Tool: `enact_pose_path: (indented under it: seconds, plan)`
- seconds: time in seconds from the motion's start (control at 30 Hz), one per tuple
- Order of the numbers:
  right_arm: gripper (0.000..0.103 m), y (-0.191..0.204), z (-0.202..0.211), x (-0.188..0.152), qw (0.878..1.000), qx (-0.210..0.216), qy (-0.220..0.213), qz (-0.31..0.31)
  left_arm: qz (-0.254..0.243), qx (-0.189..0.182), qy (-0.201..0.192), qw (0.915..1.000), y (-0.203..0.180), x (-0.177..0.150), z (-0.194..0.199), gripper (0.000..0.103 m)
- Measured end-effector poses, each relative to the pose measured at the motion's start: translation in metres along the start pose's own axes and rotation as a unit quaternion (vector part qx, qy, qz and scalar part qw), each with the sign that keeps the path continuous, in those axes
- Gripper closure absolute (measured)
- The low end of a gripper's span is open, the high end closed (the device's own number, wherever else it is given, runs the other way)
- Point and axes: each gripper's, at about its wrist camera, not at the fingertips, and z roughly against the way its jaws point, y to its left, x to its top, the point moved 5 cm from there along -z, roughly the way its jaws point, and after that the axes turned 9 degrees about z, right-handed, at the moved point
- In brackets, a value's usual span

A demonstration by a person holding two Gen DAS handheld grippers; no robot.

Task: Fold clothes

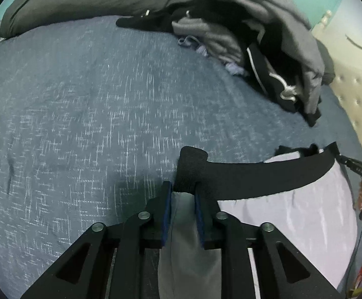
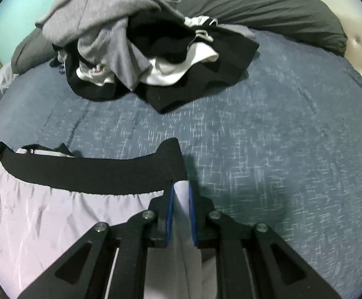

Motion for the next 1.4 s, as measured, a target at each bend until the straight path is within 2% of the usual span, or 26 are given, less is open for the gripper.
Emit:
enact_pose_path:
  seconds: [0.1,0.17,0.2,0.3,0.4,0.63,0.8,0.97,1.17,1.23,1.4]
  plan:
    - [0.075,-0.004,0.013,0.0,0.999,-0.038,-0.012,-0.005,-0.006,0.005,-0.011,0.9999,0.0,0.0,0.013,0.073]
    - [0.074,-0.01,0.029,0.0,0.998,-0.061,-0.022,-0.016,-0.009,0.009,-0.022,0.9997,0.0,0.0,0.028,0.072]
    - [0.074,-0.011,0.042,-0.002,0.998,-0.053,-0.036,-0.022,-0.009,0.009,-0.027,0.9995,0.0,-0.001,0.037,0.072]
    - [0.074,-0.007,0.078,-0.013,0.996,-0.004,-0.077,-0.038,-0.001,-0.009,-0.046,0.9989,0.0,-0.008,0.07,0.07]
    - [0.074,0.02,0.106,-0.033,0.994,0.058,-0.089,-0.034,0.008,-0.027,-0.06,0.9978,-0.002,-0.024,0.099,0.068]
    - [0.079,0.128,0.148,-0.099,0.983,0.178,-0.048,-0.002,0.009,-0.07,-0.061,0.9956,-0.023,-0.096,0.132,0.068]
    - [0.082,0.184,0.156,-0.139,0.975,0.22,-0.014,-0.008,0.028,-0.1,-0.055,0.9931,-0.034,-0.144,0.143,0.066]
    - [0.082,0.218,0.143,-0.164,0.976,0.218,0.018,-0.019,0.043,-0.106,-0.059,0.9917,-0.037,-0.18,0.152,0.062]
    - [0.083,0.23,0.109,-0.174,0.982,0.18,0.033,-0.036,0.06,-0.124,-0.06,0.9886,-0.032,-0.205,0.151,0.061]
    - [0.083,0.232,0.098,-0.179,0.983,0.172,0.039,-0.049,0.06,-0.127,-0.062,0.9882,-0.031,-0.206,0.151,0.061]
    - [0.084,0.236,0.085,-0.182,0.988,0.147,0.04,-0.028,0.059,-0.133,-0.067,0.9871,-0.03,-0.207,0.152,0.061]
